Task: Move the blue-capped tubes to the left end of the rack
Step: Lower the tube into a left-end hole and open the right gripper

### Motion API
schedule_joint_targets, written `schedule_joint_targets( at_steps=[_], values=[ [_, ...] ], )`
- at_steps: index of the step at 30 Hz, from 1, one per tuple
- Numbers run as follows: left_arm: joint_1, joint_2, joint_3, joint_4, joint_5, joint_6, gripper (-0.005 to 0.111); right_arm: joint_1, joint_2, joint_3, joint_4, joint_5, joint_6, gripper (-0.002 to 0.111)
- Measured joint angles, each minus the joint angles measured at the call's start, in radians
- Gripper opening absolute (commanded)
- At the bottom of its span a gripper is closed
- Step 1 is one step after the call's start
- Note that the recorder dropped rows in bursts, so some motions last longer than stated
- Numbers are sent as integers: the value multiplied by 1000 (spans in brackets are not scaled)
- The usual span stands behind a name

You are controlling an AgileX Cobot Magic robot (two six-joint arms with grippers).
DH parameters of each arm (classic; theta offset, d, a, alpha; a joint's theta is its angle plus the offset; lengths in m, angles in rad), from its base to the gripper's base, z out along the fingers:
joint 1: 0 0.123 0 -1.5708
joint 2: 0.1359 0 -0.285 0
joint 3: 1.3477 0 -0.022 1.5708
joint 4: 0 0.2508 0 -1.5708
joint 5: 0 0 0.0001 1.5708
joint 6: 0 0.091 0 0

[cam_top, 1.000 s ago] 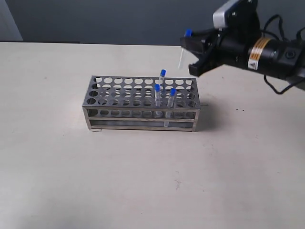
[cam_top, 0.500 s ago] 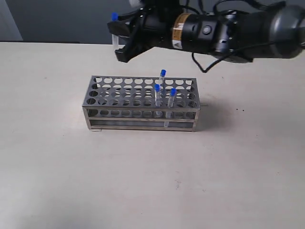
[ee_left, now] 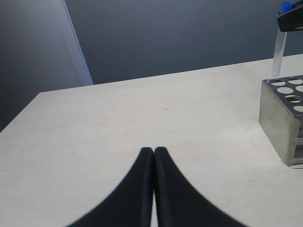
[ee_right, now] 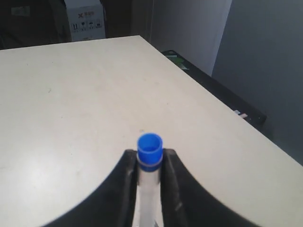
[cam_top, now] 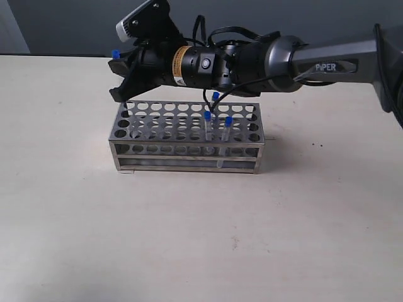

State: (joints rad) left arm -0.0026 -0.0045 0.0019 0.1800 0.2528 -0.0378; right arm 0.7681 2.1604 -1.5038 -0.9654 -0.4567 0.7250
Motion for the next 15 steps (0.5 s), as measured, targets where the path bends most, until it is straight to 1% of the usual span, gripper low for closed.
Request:
schedule_joint_targets(
  at_steps=[15],
  values=[
    [0,0,0,0,0,0,0,0,52,0,2,27,33,0]
  ],
)
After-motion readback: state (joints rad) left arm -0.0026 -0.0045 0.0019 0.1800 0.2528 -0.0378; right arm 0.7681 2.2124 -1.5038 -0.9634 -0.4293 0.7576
